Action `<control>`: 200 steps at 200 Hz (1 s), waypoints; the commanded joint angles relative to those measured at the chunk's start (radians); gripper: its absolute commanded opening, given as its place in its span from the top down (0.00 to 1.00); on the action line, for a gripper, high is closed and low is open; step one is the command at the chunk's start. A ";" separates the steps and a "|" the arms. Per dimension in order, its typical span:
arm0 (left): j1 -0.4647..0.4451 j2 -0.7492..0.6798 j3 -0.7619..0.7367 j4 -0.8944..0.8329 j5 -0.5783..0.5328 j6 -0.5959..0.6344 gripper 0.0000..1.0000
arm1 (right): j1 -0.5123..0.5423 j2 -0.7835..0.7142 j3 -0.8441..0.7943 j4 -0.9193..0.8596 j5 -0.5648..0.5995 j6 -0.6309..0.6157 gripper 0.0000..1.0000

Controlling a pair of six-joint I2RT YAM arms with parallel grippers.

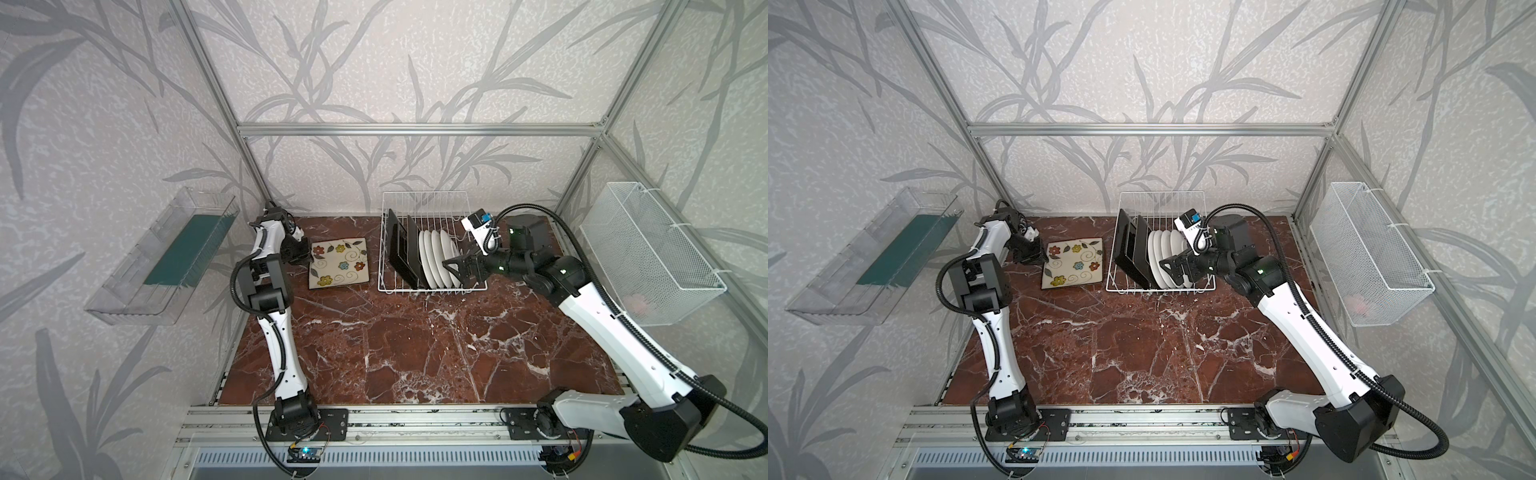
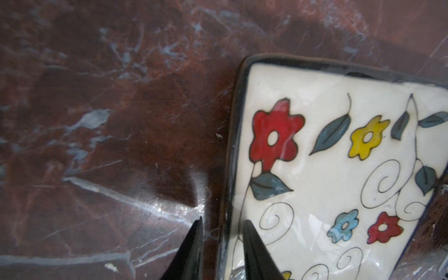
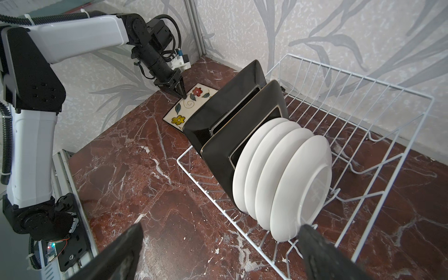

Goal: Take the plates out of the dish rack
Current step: 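Move the left gripper up to the black square plates in the rack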

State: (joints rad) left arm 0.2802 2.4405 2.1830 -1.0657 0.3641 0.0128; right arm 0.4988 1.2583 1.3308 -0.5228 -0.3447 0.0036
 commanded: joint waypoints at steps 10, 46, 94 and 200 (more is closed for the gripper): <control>-0.024 -0.154 -0.016 0.012 0.109 -0.027 0.59 | 0.006 -0.044 -0.008 0.001 0.013 0.010 0.01; -0.087 -0.253 -0.017 -0.001 0.101 -0.034 0.48 | 0.006 -0.079 -0.026 0.000 0.017 0.012 0.01; -0.213 -0.382 -0.011 -0.021 0.160 -0.026 0.28 | 0.006 -0.108 -0.035 -0.048 0.018 0.035 0.01; -0.476 -0.664 -0.140 0.022 0.005 -0.144 0.15 | 0.006 -0.172 -0.171 0.003 0.007 0.170 0.01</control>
State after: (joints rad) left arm -0.1200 1.8465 2.1059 -1.0485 0.4923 -0.1085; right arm 0.4988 1.1213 1.1995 -0.5838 -0.3321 0.1127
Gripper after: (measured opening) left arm 0.854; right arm 0.990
